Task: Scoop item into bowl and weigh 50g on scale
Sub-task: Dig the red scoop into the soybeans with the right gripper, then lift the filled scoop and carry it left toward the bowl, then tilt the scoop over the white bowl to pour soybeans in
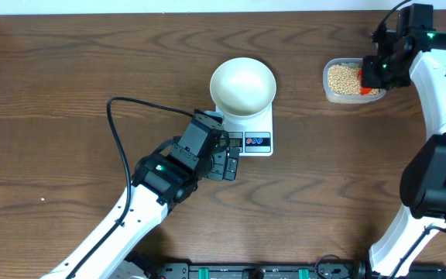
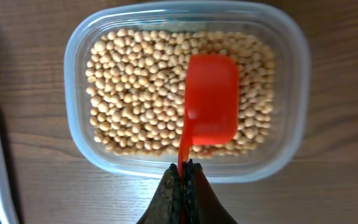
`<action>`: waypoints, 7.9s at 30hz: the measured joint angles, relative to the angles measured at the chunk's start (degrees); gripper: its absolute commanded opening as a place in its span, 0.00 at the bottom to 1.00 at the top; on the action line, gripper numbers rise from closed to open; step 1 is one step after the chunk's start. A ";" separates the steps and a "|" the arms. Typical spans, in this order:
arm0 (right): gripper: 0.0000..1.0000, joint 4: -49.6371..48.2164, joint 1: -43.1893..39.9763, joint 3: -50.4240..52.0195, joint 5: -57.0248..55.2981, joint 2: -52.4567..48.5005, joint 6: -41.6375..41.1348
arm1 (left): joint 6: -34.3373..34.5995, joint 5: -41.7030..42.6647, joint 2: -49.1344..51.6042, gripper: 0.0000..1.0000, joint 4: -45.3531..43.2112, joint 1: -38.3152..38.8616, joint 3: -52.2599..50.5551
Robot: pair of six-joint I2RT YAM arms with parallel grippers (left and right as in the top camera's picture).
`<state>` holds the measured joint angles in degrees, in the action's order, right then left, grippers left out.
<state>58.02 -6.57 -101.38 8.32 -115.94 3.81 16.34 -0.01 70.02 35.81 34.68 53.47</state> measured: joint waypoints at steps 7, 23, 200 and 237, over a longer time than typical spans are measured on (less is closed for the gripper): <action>0.01 0.04 -0.07 -0.50 4.94 -2.84 -0.17 | 0.02 0.00 0.00 0.98 0.00 0.00 0.00; 0.01 1.99 -7.54 -0.79 20.52 -5.57 -0.22 | 0.00 0.00 0.00 0.98 0.00 0.00 0.00; 0.01 16.65 25.51 -28.50 15.58 -14.93 4.11 | 0.00 0.00 0.00 0.98 0.00 0.00 0.00; 0.01 22.88 19.71 -33.57 26.21 -14.93 8.79 | 0.00 0.00 0.00 0.98 0.00 0.00 0.00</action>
<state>80.90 13.15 -134.96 34.52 -130.87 12.60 16.34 -0.01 70.02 35.81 34.68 53.47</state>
